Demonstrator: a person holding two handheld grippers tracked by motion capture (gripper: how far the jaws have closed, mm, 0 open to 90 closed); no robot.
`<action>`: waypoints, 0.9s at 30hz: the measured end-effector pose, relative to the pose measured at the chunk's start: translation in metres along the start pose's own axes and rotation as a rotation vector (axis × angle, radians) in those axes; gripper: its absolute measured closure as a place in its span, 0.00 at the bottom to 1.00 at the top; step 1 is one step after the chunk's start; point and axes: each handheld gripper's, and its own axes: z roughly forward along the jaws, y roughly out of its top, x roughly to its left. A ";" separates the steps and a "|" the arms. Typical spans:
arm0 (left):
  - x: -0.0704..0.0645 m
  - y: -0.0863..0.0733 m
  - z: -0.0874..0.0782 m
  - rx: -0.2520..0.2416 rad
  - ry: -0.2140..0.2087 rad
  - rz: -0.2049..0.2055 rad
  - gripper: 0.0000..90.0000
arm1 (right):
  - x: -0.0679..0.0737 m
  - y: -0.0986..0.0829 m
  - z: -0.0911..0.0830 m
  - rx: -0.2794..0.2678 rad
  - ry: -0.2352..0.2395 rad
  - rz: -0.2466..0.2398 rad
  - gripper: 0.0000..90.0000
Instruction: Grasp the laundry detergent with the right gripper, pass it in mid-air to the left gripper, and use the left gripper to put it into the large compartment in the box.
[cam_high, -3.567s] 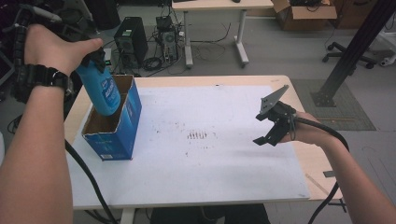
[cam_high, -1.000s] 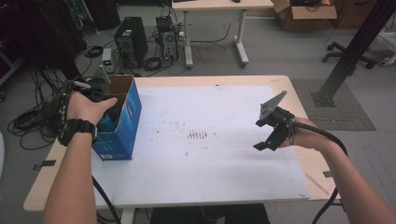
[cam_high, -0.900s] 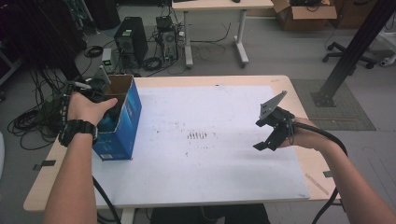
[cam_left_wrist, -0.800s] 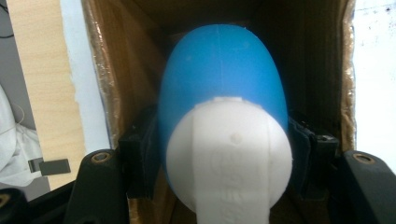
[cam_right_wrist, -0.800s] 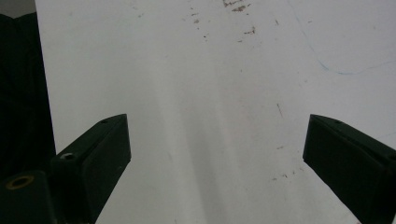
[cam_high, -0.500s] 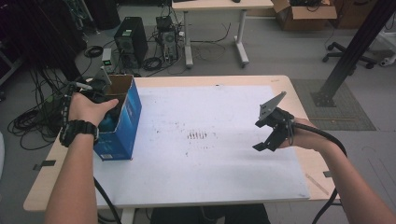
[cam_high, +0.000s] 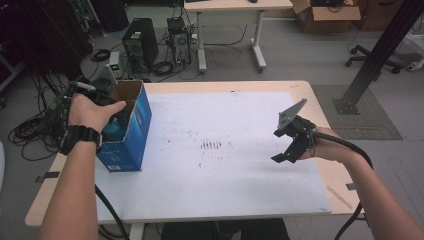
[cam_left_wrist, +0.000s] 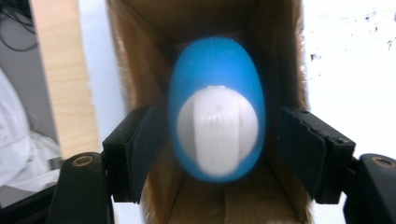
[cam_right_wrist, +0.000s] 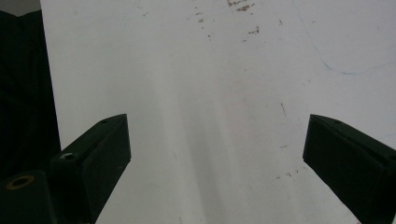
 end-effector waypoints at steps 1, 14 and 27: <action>-0.001 0.000 -0.005 -0.008 0.001 0.006 0.32 | 0.000 0.001 -0.001 0.000 -0.001 -0.001 0.08; -0.042 0.012 -0.051 -0.074 -0.033 0.172 0.20 | -0.002 0.009 -0.009 -0.006 -0.005 -0.013 0.08; -0.128 0.015 -0.030 -0.087 -0.112 0.435 0.12 | -0.002 0.009 -0.013 -0.013 -0.003 -0.007 0.08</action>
